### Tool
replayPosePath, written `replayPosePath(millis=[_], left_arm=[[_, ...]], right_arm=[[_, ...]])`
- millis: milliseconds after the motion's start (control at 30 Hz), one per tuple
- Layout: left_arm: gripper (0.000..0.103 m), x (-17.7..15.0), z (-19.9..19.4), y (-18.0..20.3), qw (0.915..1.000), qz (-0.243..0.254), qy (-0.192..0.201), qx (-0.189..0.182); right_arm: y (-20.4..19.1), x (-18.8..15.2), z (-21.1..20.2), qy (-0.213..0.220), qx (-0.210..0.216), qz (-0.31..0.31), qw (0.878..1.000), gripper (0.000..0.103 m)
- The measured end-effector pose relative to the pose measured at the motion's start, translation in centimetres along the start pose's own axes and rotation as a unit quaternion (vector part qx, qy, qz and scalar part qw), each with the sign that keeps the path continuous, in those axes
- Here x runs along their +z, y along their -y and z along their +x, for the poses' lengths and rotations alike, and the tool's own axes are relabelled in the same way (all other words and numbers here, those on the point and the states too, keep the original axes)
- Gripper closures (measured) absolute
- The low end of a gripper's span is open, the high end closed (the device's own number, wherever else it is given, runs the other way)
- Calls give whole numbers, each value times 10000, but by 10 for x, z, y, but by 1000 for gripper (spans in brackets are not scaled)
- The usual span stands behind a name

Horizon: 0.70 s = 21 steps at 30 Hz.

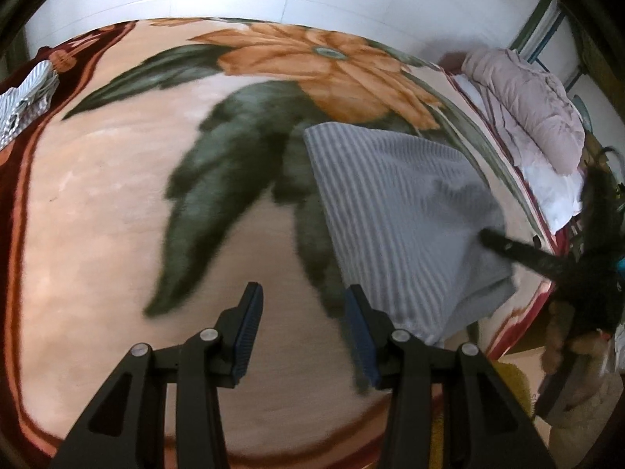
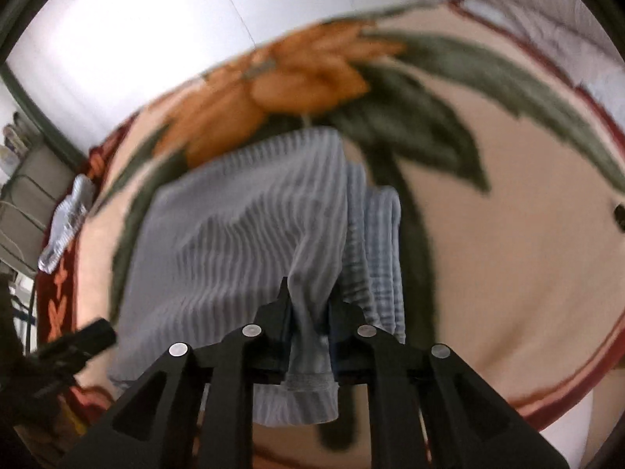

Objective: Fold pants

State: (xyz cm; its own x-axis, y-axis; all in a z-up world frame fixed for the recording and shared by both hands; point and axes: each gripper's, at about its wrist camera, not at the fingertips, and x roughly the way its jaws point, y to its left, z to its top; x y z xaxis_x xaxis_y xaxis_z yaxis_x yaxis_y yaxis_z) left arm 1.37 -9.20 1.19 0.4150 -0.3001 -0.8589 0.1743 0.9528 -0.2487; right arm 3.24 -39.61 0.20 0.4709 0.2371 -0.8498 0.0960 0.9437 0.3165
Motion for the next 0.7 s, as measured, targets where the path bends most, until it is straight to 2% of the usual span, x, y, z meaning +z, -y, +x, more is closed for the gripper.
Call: replayPosePath(millis=[67, 167, 333, 400, 567, 633, 700], left_arm=[[57, 1, -4, 6, 10000, 58, 61, -8], [57, 8, -9, 14, 9997, 128, 173, -86], [56, 22, -2, 38, 9991, 308, 206, -194], [56, 21, 6, 48, 9989, 396, 181, -177], [56, -1, 35, 58, 9966, 735, -252, 277], [52, -16, 48, 54, 9951, 732, -505, 426], [48, -24, 54, 49, 9954, 611, -592, 450]], right_arm=[[0, 0, -2, 6, 55, -2, 10000, 82], [-1, 0, -24, 239, 23, 2, 9997, 75], [-4, 2, -48, 691, 217, 103, 9973, 71], [-4, 4, -46, 748, 167, 6, 9971, 71], [8, -6, -15, 280, -348, -201, 9988, 70], [17, -16, -3, 76, -332, -179, 9993, 69], [23, -22, -2, 66, -294, -114, 9995, 62]])
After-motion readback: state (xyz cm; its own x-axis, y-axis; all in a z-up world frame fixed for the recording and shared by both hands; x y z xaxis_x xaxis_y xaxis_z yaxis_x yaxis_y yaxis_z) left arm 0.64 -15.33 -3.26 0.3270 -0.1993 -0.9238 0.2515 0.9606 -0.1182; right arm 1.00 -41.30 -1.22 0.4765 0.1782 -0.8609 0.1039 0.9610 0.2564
